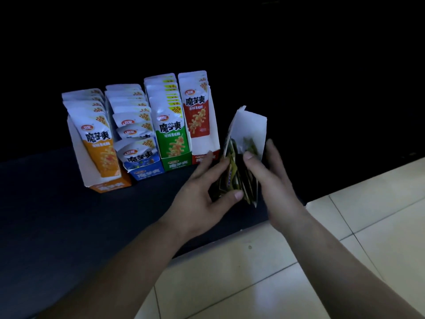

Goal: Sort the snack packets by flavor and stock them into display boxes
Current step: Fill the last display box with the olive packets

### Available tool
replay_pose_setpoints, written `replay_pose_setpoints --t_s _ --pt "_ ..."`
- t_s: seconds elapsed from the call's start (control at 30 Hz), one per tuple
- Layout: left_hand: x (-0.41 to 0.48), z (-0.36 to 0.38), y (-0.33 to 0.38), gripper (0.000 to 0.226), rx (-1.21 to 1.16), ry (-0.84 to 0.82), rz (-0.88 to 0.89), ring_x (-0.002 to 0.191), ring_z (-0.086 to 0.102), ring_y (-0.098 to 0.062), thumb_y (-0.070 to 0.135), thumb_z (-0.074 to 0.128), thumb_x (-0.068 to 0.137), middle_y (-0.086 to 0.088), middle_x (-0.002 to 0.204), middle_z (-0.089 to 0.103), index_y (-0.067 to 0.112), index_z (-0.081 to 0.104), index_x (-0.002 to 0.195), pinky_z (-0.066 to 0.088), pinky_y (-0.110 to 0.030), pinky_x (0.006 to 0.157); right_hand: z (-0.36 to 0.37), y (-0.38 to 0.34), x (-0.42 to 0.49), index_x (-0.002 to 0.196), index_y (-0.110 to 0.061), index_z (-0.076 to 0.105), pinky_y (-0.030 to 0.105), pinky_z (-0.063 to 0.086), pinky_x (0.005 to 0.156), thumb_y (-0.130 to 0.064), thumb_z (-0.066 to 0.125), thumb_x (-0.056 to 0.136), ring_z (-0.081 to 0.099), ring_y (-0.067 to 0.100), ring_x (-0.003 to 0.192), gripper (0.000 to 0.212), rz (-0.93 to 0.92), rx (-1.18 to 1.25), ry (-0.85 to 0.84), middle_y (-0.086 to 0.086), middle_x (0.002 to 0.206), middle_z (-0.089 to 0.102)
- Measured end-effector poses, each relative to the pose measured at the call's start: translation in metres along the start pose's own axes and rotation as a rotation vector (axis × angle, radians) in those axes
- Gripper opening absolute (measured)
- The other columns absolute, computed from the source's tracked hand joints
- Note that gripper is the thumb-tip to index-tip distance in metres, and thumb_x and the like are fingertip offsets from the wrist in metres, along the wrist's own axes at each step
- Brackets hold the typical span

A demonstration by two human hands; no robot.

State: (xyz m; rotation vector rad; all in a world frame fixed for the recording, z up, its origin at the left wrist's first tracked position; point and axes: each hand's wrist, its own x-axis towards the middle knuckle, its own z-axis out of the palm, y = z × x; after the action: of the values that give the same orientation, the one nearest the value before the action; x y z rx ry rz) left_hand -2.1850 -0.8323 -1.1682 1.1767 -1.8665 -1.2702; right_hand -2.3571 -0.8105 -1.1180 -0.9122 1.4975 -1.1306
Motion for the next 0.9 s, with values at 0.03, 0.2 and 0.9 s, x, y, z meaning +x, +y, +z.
replay_pose_setpoints --t_s 0.03,0.2,0.9 --pt "0.004 0.003 0.000 0.077 -0.083 -0.035 -0.024 0.152 0.025 0.003 0.052 0.072 0.090 0.008 0.167 0.031 0.035 0.039 0.157 0.026 -0.028 0.126 0.001 0.000 0.000 0.149 -0.049 0.043 0.041 0.052 0.105 -0.047 0.069 0.094 0.059 0.009 0.130 0.061 0.002 0.022 -0.023 -0.013 0.143 0.061" --pt "-0.010 0.013 0.013 0.067 -0.112 0.067 -0.038 0.138 0.052 -0.007 0.061 0.053 0.097 0.014 0.147 0.055 0.040 0.034 0.159 0.049 -0.041 0.110 0.001 -0.003 -0.031 0.152 -0.042 0.041 0.007 0.052 0.078 -0.025 0.073 0.089 0.061 -0.015 0.112 0.073 -0.035 0.166 -0.056 -0.032 0.123 0.067" --pt "-0.068 -0.050 0.009 0.116 0.239 -0.036 0.003 0.151 0.021 0.008 0.055 0.090 0.070 0.029 0.165 0.012 0.044 0.020 0.161 0.040 -0.035 0.119 0.033 -0.003 -0.008 0.143 -0.033 0.051 0.006 0.050 0.089 -0.025 0.086 0.081 0.060 -0.019 0.106 0.071 -0.089 -0.171 -0.010 -0.031 0.113 0.066"
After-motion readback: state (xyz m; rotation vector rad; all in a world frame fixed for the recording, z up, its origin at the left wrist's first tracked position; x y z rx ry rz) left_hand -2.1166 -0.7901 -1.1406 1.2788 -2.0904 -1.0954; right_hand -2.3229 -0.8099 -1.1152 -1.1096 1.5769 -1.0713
